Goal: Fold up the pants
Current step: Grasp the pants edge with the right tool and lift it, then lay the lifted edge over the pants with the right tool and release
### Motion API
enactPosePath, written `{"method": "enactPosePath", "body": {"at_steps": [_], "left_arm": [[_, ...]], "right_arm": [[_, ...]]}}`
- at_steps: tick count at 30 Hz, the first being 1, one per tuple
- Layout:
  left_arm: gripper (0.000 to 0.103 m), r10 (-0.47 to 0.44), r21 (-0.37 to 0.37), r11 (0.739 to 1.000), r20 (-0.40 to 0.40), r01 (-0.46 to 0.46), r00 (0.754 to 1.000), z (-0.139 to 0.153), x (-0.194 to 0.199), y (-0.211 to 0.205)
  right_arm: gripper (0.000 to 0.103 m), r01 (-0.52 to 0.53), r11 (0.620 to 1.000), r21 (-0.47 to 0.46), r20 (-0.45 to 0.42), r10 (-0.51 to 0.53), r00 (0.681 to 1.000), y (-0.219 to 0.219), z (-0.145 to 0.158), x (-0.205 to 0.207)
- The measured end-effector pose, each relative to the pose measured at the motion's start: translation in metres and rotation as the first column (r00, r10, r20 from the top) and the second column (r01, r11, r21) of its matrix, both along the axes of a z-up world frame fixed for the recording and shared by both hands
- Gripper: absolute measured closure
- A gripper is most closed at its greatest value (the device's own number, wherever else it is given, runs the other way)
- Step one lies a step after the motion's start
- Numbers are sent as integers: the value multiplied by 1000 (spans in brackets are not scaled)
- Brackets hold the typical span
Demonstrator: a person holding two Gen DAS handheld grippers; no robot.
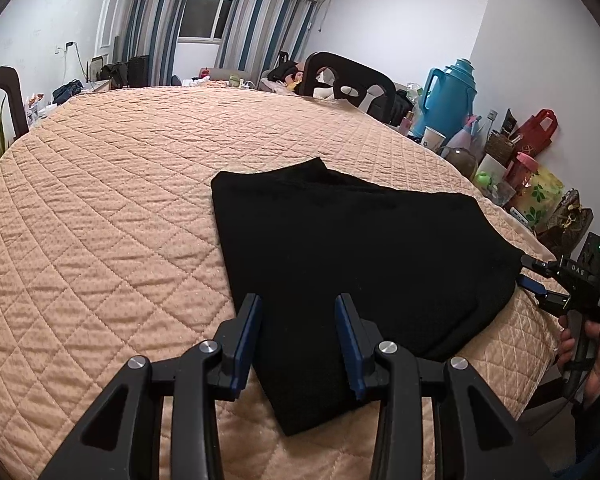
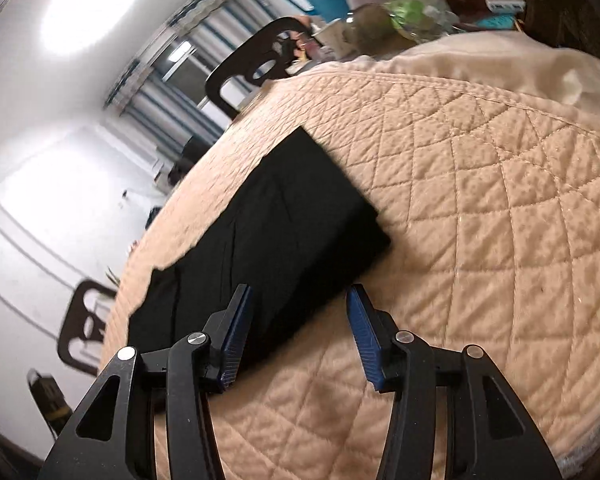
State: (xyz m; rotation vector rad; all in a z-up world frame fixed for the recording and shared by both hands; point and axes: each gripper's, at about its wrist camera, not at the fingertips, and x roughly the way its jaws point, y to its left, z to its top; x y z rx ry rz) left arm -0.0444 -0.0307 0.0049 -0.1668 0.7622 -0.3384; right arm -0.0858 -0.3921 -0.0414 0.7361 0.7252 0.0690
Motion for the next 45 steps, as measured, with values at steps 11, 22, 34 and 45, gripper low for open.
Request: {"method": "enactPosePath", "body": {"at_steps": [11,22,34,45], "left_arm": [[62,-6,-35,999,-9,6,1000,-5,1,4],[61,-1,-39,999,-3,1,1000,-5,-1,3],[61,51,-40,998,22,-51,998,3,-4,13],[61,191,-53,980,16,-190,981,0,-24,57]], "right_arm": [[51,101,995,16,33,-102,994,-7,3,4],[60,89,995,-43,7,-88,996,1,4,42],[80,-107,984,-144,189,133,973,60,80,52],[81,-544,791,-280,219,604,766,232,91,73]]}}
